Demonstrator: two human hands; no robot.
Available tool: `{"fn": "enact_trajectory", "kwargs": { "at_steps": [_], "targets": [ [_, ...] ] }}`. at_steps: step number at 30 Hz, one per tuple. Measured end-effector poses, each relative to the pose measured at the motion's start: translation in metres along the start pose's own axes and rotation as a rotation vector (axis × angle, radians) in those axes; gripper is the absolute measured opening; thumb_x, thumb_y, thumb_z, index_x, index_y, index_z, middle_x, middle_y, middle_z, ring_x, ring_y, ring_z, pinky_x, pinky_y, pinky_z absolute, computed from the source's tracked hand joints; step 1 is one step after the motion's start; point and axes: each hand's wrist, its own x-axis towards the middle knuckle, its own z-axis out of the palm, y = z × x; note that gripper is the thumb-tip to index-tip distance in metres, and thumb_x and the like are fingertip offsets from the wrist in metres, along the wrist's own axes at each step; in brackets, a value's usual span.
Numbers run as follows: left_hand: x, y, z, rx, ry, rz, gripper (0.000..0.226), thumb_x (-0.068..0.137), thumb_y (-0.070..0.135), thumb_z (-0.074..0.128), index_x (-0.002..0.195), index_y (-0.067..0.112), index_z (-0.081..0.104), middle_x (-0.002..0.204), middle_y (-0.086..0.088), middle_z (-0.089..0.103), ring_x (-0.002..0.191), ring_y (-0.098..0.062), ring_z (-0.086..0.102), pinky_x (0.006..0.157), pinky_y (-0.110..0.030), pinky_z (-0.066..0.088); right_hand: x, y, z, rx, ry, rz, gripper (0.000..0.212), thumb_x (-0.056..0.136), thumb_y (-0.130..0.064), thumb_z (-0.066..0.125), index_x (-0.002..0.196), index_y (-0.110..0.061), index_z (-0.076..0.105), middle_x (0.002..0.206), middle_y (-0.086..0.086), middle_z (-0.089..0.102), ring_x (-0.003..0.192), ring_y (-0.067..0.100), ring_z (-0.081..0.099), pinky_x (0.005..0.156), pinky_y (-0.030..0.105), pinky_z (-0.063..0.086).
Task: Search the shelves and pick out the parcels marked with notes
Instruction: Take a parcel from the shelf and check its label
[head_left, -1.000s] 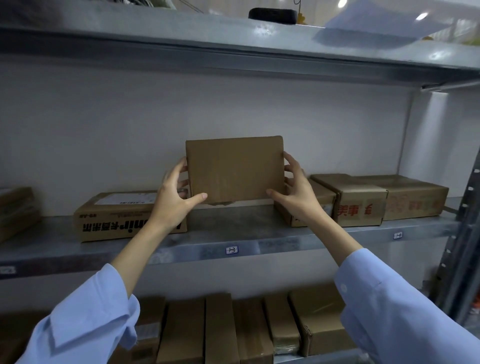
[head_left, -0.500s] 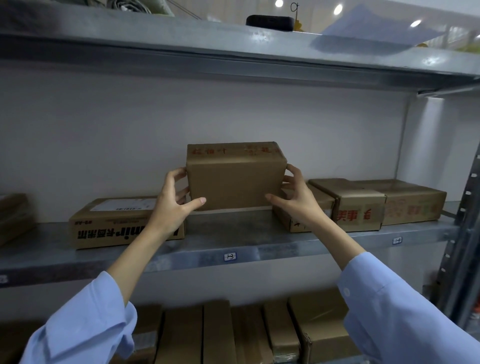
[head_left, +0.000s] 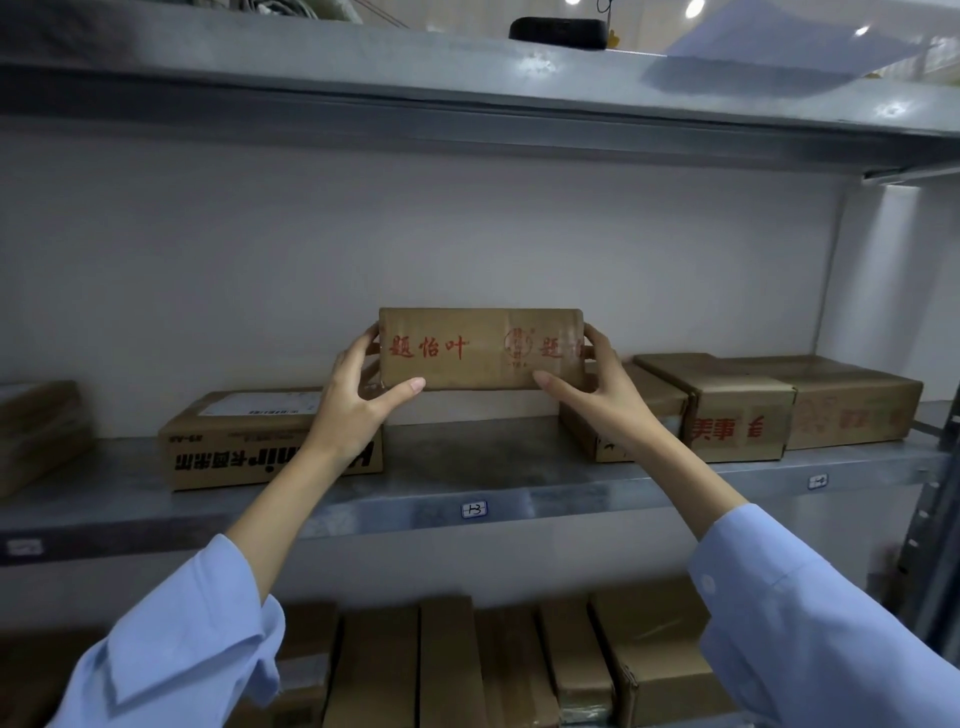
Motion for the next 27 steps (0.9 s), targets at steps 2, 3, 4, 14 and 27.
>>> {"fn": "enact_trajectory", "kwargs": {
  "at_steps": [2,3,4,14,27],
  "targets": [
    [-0.001,0.0,-0.003,-0.009,-0.009,-0.013,0.083,0.072,0.047,0.076,0.144,0.029,0.04,0.141,0.007,0.05,0.127,-0.007,0.047,0.107,-0.03,0.042,0.0,0.001,0.001,0.016,0.019,-0.002,0.08,0.084,-0.04,0.073,0.147,-0.026,0.026,0.128,-0.009,0.048,0.109,0.004,0.049,0.068,-0.001,0.04],
    [-0.002,-0.001,-0.004,-0.007,-0.003,-0.016,0.083,0.068,0.052,0.075,0.141,0.03,0.043,0.138,0.008,0.052,0.127,-0.007,0.048,0.108,-0.037,0.042,-0.001,0.003,0.002,0.018,0.027,-0.005,0.077,0.084,-0.038,0.074,0.145,-0.025,0.027,0.123,-0.01,0.049,0.108,0.003,0.051,0.069,-0.001,0.041],
    [-0.003,-0.001,-0.006,-0.003,0.002,-0.021,0.083,0.065,0.055,0.075,0.138,0.03,0.044,0.136,0.009,0.054,0.127,-0.008,0.049,0.109,-0.041,0.042,-0.002,0.004,0.003,0.021,0.034,-0.008,0.075,0.084,-0.036,0.074,0.142,-0.024,0.028,0.121,-0.011,0.05,0.107,0.003,0.052,0.07,-0.002,0.041],
    [-0.006,-0.006,-0.002,0.083,0.044,0.007,0.072,0.077,0.02,0.081,0.135,0.021,0.038,0.131,0.011,0.048,0.126,-0.009,0.045,0.101,-0.02,0.038,-0.005,0.006,0.008,0.094,0.092,-0.034,0.075,0.082,-0.022,0.078,0.136,-0.021,0.027,0.132,-0.003,0.047,0.105,0.001,0.057,0.078,0.007,0.05],
    [-0.002,-0.004,-0.022,0.006,-0.121,0.023,0.056,0.085,0.009,0.073,0.135,0.024,0.053,0.13,0.01,0.06,0.111,-0.011,0.064,0.101,-0.033,0.05,-0.009,0.009,0.001,0.117,0.186,-0.057,0.075,0.068,-0.028,0.088,0.133,-0.027,0.05,0.115,-0.023,0.051,0.11,0.004,0.055,0.086,0.023,0.056]
  ]
}}
